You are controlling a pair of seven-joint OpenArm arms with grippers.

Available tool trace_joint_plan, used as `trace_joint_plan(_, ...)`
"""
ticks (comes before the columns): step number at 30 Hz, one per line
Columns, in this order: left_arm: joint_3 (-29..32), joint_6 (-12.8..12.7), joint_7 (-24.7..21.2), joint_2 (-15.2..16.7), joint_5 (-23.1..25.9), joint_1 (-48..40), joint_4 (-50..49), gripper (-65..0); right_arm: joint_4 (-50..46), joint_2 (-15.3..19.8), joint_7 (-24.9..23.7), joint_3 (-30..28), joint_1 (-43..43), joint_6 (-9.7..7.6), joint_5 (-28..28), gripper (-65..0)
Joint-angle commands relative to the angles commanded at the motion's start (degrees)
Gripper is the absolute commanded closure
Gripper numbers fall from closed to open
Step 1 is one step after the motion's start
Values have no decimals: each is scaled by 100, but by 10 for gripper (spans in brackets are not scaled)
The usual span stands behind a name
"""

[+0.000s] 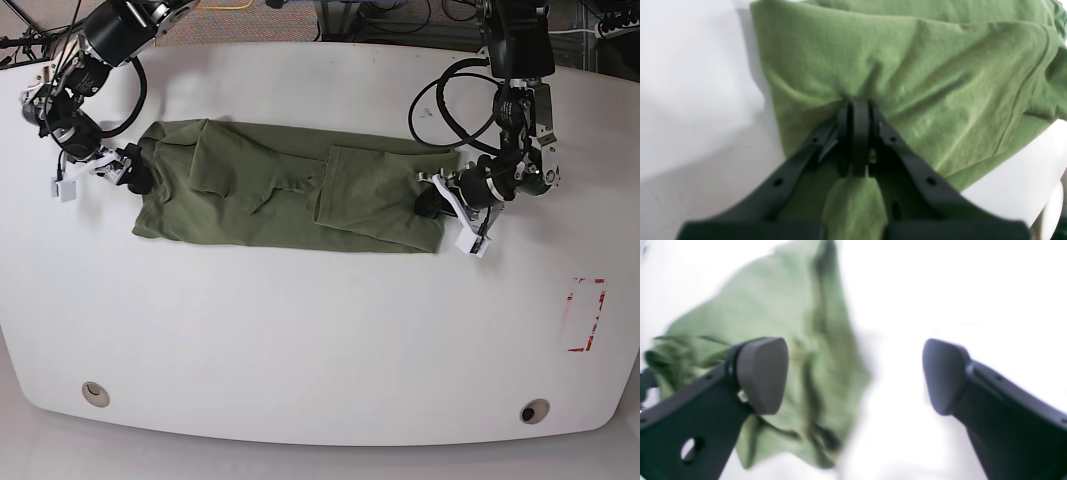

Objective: Fold the T-shirt properly
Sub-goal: 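Regrasp the folded strip ends with both grippers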

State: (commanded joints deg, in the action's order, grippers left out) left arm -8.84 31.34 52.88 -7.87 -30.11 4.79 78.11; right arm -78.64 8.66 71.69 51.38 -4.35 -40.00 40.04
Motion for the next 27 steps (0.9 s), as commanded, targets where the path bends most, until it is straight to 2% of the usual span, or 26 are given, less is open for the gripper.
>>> trace_joint_plan(8,0,0,0,-26,-9,0,9,0,-18,-316,-229,-440,185,0,9,-612)
trace_joint_plan(19,0,0,0,-35,-9,0,9,0,-378,-624,0,-695,281,0,18,-612)
trace_joint_plan(27,0,0,0,-35,18,-9,0,0,-932,-668,114,-1073,448,0,18,-602)
